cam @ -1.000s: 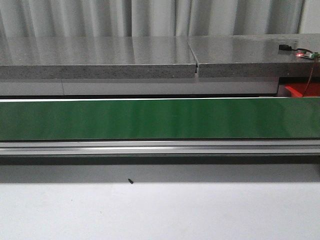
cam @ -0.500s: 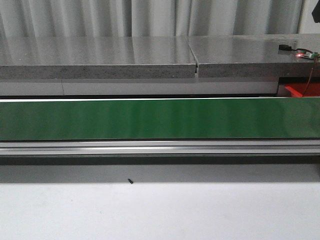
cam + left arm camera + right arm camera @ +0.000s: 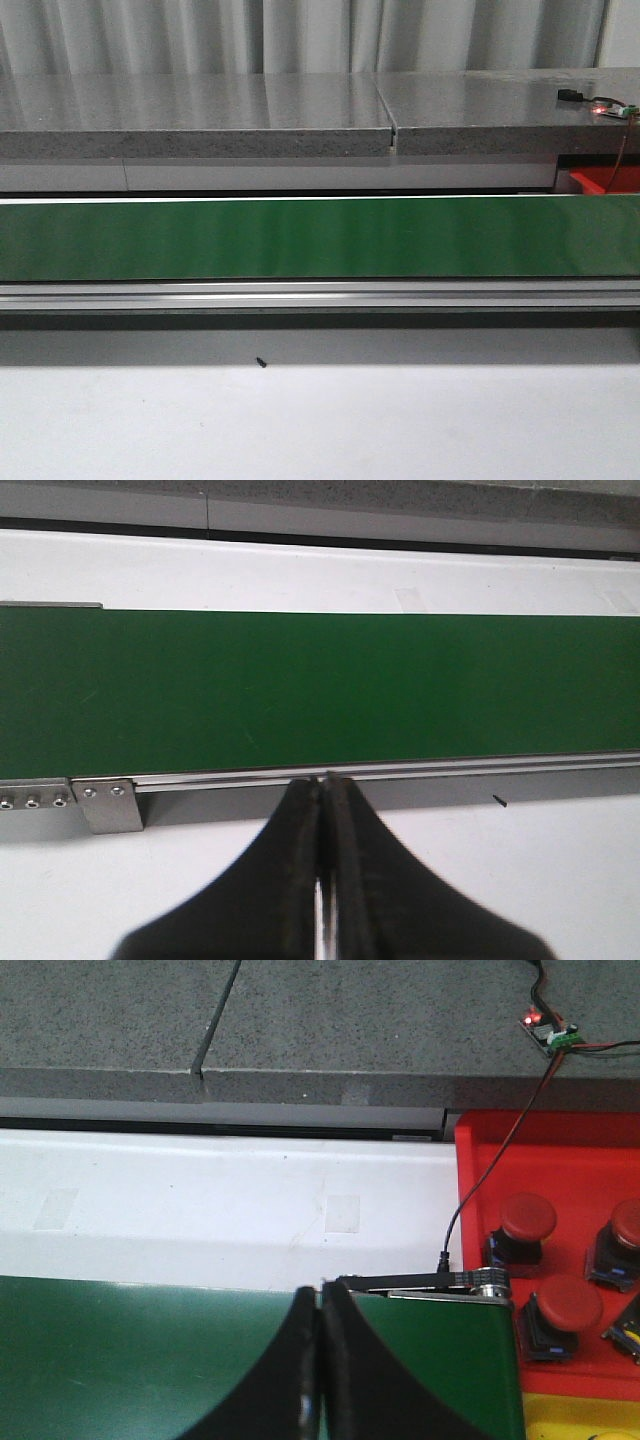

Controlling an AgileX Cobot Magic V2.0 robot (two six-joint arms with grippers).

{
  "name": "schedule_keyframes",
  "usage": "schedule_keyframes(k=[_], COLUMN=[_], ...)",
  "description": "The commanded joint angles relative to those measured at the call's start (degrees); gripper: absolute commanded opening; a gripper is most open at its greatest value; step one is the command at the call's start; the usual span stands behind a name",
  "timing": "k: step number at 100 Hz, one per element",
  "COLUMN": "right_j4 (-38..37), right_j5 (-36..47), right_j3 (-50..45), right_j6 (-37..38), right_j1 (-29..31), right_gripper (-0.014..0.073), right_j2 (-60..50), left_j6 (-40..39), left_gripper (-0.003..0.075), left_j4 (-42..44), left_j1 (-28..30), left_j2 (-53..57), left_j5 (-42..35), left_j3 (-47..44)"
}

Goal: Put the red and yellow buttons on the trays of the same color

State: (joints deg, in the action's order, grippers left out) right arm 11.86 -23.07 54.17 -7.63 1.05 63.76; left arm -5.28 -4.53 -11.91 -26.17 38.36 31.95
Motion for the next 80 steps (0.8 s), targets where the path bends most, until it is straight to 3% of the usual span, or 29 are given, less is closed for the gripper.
schedule_keyframes(k=[1,80], right_j4=[0.3,4.3], right_j5=[5.4,17.3], right_j3=[-0.6,-24.4], right_j6=[-0.5,-0.4], right_j1=[0.2,-0.3], right_gripper=[-0.0067,-0.0067], right_j2=[-3.2,-27.3], left_j6=[-0.3,-0.3], left_gripper=[-0.0019,-0.0018], left_j4=[-0.5,-0.5], left_j1=[-0.4,-0.4], left_j2=[-0.2,-0.2], left_j5=[-3.8,-3.8], left_j3=[1.6,1.6])
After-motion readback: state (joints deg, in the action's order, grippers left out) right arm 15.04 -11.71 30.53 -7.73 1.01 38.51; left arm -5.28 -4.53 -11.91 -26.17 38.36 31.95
